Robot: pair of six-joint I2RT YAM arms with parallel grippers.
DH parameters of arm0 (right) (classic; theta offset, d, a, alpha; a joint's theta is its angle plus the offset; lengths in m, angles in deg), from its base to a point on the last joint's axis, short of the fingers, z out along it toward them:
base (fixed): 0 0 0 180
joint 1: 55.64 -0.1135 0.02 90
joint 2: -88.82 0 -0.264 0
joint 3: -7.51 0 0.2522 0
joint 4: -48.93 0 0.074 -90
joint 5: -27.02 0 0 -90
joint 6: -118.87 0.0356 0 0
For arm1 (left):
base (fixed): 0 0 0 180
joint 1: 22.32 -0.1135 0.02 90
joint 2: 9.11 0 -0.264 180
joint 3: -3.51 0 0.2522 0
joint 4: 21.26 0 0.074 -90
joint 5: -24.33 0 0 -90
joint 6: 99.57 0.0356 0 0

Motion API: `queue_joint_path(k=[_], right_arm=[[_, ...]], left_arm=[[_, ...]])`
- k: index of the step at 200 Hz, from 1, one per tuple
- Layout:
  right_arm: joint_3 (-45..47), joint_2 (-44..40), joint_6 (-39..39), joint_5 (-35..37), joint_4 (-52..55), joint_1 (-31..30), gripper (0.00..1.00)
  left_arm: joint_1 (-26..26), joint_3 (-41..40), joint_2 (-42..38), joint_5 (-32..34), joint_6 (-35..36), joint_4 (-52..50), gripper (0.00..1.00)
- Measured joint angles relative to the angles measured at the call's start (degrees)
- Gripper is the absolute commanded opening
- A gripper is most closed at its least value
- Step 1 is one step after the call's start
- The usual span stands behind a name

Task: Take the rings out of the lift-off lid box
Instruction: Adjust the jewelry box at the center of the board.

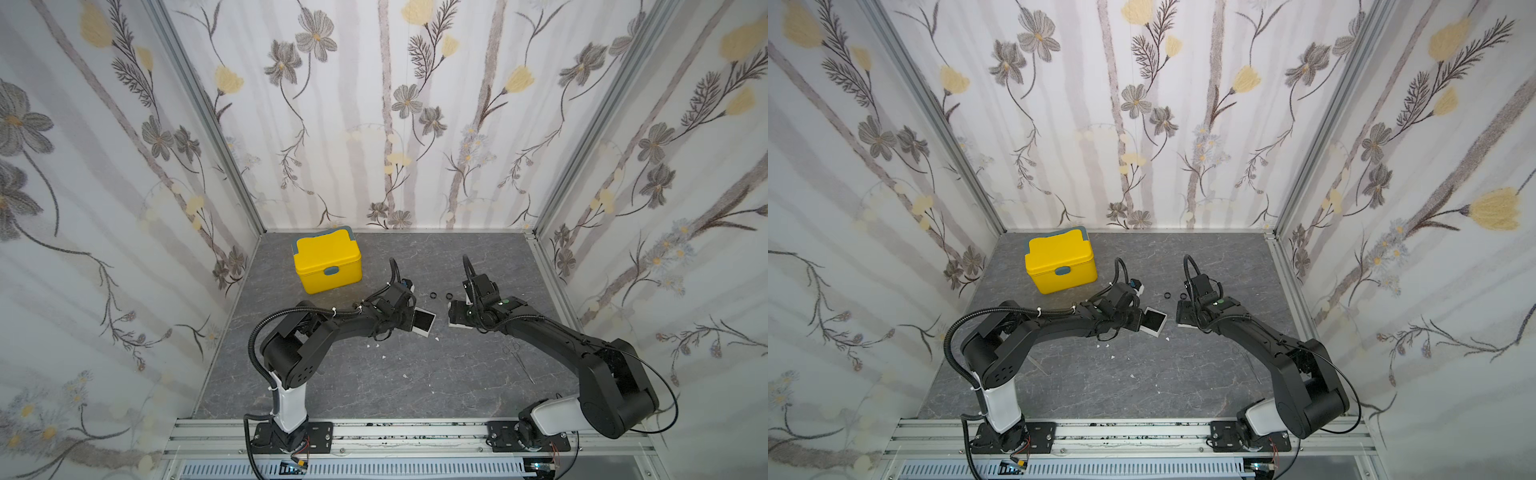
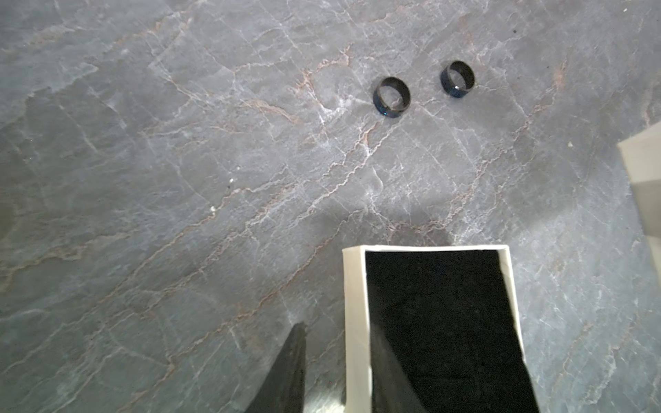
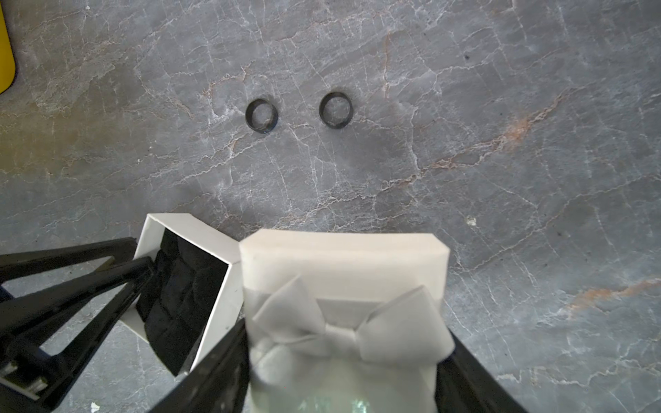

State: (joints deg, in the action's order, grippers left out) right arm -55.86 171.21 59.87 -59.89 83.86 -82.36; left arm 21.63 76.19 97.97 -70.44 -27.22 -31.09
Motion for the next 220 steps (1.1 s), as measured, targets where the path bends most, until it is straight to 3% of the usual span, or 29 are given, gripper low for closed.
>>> queue_joint_path(k=[77, 164, 193, 217, 218, 220], right_arm=[[0.2, 0.0, 0.0, -0.2, -0.2, 0.0, 0.73], [0.4, 0.5, 0.0, -1.9, -1.7, -0.6, 0.72], [-1.7, 1.2, 0.0, -1.9, -1.2, -1.7, 0.72], [-4.9, 2.3, 1.0, -1.8, -0.1, -4.3, 0.72], [-5.1, 2.4, 1.1, -1.8, 0.0, -4.4, 0.72], [-5.3, 2.5, 1.2, -1.8, 0.1, -4.6, 0.72]], left_arm=[[0.9, -6.0, -5.6, -1.4, -6.8, -0.6, 0.09], [3.9, -12.9, -14.3, 7.5, -17.4, -3.7, 0.09], [3.5, -15.3, -17.9, 9.2, -19.0, -3.7, 0.30], [0.6, -17.0, -21.1, 10.1, -18.4, -3.6, 0.70], [0.4, -17.2, -21.3, 10.2, -18.4, -3.6, 0.73], [0.1, -17.4, -21.5, 10.3, -18.3, -3.5, 0.93]])
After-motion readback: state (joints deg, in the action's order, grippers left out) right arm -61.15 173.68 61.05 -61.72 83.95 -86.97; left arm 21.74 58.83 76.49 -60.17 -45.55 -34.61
